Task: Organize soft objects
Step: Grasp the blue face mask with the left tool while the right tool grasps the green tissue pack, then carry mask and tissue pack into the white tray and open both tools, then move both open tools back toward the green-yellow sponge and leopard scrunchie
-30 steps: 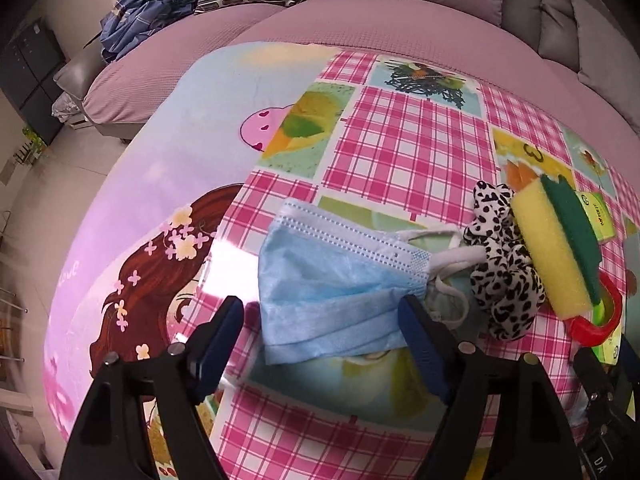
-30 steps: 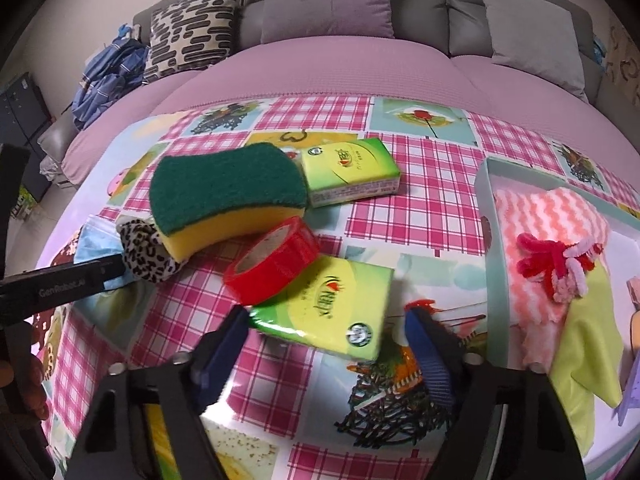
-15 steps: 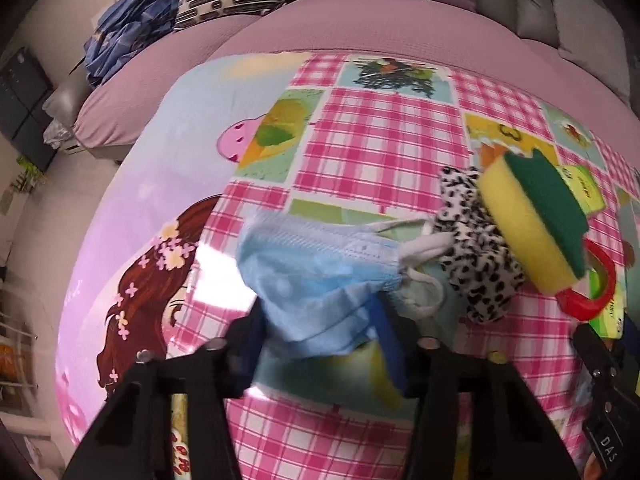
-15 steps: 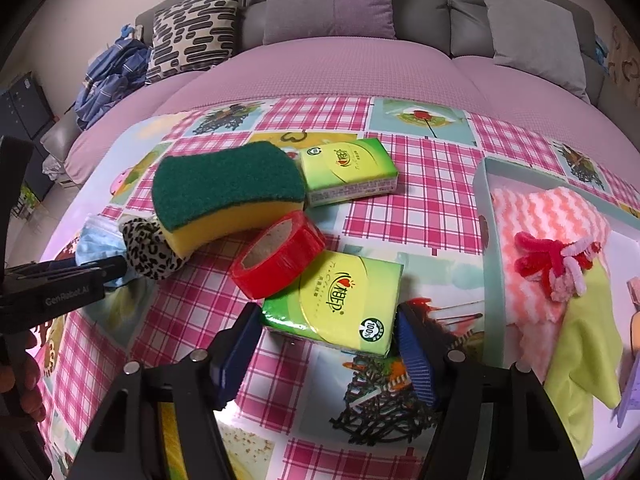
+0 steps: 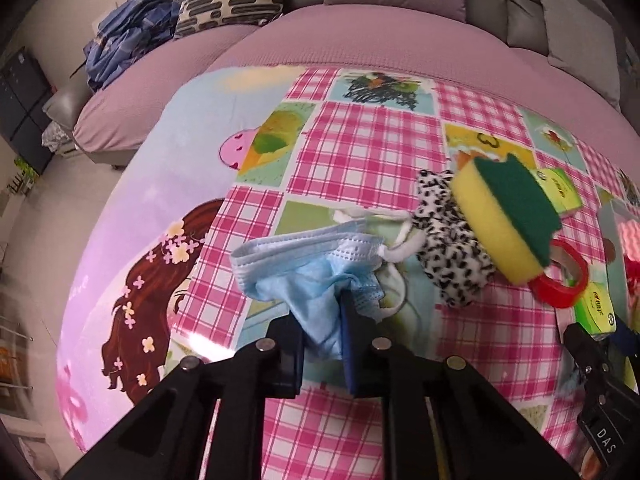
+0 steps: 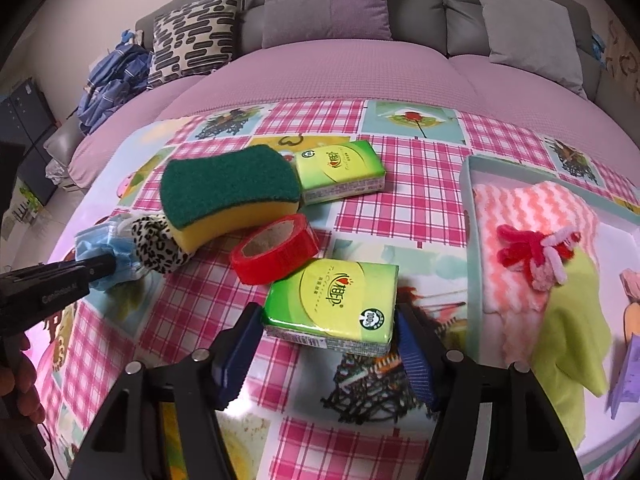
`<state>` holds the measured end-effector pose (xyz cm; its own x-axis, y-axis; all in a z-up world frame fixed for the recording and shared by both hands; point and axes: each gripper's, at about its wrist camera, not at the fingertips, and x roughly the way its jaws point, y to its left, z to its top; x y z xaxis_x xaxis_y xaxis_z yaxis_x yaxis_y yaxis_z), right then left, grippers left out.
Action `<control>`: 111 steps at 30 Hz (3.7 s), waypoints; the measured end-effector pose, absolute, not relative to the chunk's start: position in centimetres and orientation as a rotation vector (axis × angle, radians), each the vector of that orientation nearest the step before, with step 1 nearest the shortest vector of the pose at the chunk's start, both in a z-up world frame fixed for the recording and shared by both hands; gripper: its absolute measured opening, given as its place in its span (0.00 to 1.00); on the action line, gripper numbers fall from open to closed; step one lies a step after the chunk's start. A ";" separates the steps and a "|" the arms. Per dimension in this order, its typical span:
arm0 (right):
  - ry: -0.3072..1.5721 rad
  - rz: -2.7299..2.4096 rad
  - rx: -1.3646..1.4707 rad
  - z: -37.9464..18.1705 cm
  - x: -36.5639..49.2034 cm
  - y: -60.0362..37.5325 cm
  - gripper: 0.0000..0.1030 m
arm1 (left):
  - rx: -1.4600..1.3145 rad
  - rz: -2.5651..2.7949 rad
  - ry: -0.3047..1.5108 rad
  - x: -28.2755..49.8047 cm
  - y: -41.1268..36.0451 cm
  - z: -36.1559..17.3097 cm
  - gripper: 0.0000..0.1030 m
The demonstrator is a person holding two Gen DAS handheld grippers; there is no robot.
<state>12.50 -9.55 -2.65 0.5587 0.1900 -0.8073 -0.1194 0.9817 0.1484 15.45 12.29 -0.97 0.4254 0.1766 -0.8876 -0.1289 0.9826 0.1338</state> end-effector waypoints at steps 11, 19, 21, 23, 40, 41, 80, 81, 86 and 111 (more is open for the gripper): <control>0.954 0.192 0.092 -0.8 10.0 -10.8 0.66 | 0.089 0.233 1.039 13.2 12.0 2.3 0.15; 0.898 0.209 0.104 1.5 8.6 -11.7 0.66 | 0.091 0.247 0.933 11.8 11.3 6.2 0.15; 0.879 0.211 0.108 2.3 8.4 -12.1 0.66 | 0.090 0.236 0.905 11.6 11.0 7.2 0.15; 0.863 0.208 0.110 2.8 8.2 -12.4 0.66 | 0.095 0.230 0.883 11.5 10.5 7.9 0.15; 0.776 0.025 0.190 5.7 8.0 -21.6 0.66 | 0.140 -0.059 0.814 11.5 -1.4 9.8 0.16; 0.772 0.001 0.196 5.7 7.8 -22.5 0.66 | 0.143 -0.076 0.810 11.5 -2.1 9.8 0.16; 0.857 -0.283 0.353 -0.4 9.2 -37.9 0.67 | 0.193 -0.481 0.991 14.4 -21.6 -0.2 0.20; 0.868 -0.281 0.350 -0.3 9.3 -37.8 0.67 | 0.198 -0.480 0.996 14.4 -21.6 -0.1 0.22; 0.897 -0.296 0.316 0.1 9.1 -37.4 0.67 | 0.194 -0.464 1.012 14.3 -21.1 0.9 0.43; 0.957 -0.240 0.252 2.1 7.7 -35.6 0.81 | 0.283 -0.179 1.001 15.0 -15.4 3.5 0.61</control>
<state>7.71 -35.58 2.12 0.5540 -0.0900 -0.8276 0.3111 0.9445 0.1056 14.97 -15.36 3.55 0.5292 -0.0185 -0.8483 0.2767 0.9489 0.1519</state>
